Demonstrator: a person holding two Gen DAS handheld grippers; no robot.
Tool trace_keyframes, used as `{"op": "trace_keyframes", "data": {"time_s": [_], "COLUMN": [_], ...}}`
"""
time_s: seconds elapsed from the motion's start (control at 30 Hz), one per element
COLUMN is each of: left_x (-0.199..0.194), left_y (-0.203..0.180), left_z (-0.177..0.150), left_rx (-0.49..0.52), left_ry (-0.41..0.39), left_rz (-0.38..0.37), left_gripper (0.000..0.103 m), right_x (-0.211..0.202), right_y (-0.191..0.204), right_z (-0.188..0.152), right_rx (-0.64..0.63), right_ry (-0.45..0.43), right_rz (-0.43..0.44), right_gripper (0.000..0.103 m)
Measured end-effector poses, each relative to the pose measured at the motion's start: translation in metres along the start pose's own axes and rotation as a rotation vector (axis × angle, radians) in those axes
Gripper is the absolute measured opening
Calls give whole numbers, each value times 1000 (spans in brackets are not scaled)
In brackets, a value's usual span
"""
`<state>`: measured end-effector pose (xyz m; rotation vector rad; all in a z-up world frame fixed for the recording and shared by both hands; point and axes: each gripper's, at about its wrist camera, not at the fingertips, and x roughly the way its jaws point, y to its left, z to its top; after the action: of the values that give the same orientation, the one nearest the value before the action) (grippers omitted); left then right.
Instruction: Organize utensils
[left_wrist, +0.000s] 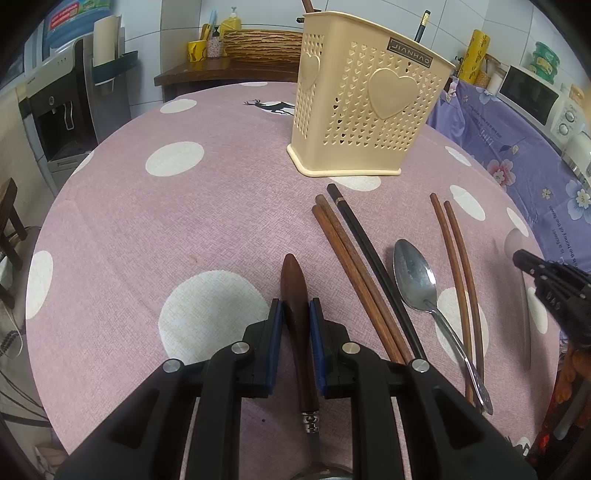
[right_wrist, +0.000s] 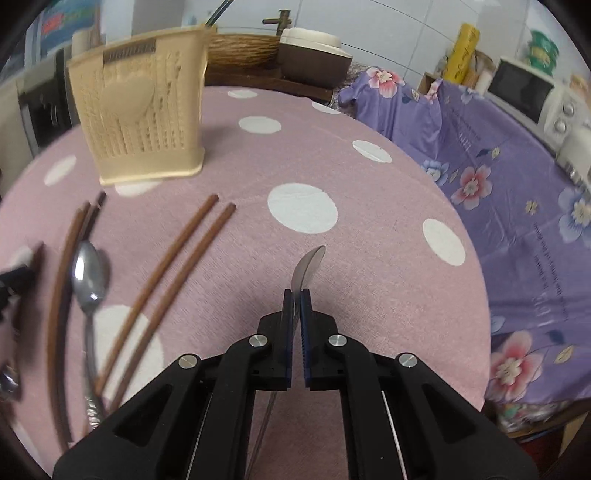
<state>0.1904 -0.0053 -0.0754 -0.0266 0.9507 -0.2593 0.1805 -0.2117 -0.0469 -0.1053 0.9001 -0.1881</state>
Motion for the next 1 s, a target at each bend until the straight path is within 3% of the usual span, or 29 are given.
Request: {"op": "trace_keyframes", "data": {"time_s": [0.17, 0.2, 0.23, 0.3, 0.43, 0.57, 0.8, 1.0], "left_x": [0, 1, 0, 0, 0, 0, 0, 2], "left_y": [0, 0, 0, 0, 0, 0, 1, -2], "left_z": [0, 0, 0, 0, 0, 0, 1, 1], "left_rx": [-1, 0, 1, 1, -3, -1, -4, -2], "left_ry": [1, 2, 1, 0, 1, 2, 5, 6], "left_rz": [1, 2, 2, 2, -1, 3, 1, 10], "left_gripper": [16, 16, 16, 16, 16, 16, 16, 16], "right_x": [5, 5, 4, 0, -9, -3, 20, 30], "right_y": [8, 11, 12, 9, -9, -19, -10, -9], "right_z": [-7, -6, -6, -7, -9, -11, -6, 5], "right_rx": [-6, -13, -13, 16, 86, 138, 148, 151], "right_ry": [5, 4, 3, -17, -52, -7, 59, 60], "right_rz": [31, 36, 50, 85, 120, 184, 179, 158], "right_gripper": [9, 18, 37, 57, 58, 58, 56, 52]}}
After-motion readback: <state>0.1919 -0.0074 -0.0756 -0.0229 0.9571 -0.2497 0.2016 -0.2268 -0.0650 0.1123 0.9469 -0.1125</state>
